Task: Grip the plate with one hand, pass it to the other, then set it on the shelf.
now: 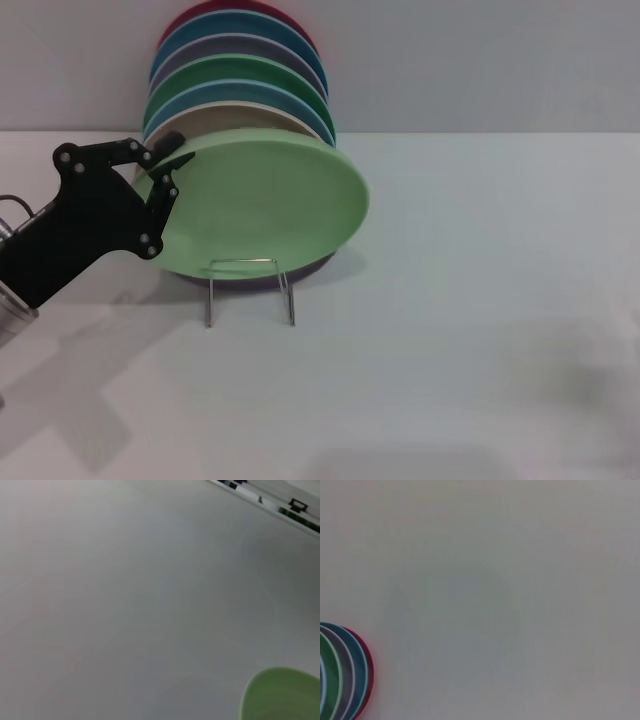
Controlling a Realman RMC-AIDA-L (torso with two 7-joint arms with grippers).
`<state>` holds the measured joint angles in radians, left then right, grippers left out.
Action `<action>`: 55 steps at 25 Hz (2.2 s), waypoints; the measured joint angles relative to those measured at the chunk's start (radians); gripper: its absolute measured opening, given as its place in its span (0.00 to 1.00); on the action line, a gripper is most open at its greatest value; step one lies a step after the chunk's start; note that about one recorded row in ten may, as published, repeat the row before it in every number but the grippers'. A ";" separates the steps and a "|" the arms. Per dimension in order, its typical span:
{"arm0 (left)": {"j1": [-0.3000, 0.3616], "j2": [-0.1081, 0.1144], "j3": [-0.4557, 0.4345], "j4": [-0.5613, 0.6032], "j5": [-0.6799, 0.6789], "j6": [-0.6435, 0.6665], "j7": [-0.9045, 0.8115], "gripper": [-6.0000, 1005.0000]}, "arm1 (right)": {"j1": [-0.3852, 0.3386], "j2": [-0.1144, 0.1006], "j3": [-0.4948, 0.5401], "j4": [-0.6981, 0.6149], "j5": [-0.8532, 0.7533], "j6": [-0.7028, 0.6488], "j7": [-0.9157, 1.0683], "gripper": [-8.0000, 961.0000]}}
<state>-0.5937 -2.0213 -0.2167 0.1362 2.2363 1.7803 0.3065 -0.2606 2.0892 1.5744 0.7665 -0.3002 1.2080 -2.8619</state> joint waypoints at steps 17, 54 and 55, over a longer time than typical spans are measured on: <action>-0.053 0.009 0.073 0.031 0.000 -0.074 -0.061 0.13 | 0.002 0.000 -0.015 0.002 0.000 0.000 0.017 0.32; 0.043 -0.010 0.041 0.042 -0.156 0.139 -0.190 0.33 | 0.018 -0.004 -0.016 0.005 0.000 -0.012 0.042 0.32; 0.043 -0.010 0.041 0.042 -0.156 0.139 -0.190 0.33 | 0.018 -0.004 -0.016 0.005 0.000 -0.012 0.042 0.32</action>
<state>-0.5509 -2.0315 -0.1755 0.1785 2.0799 1.9196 0.1169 -0.2422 2.0847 1.5583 0.7715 -0.3005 1.1962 -2.8199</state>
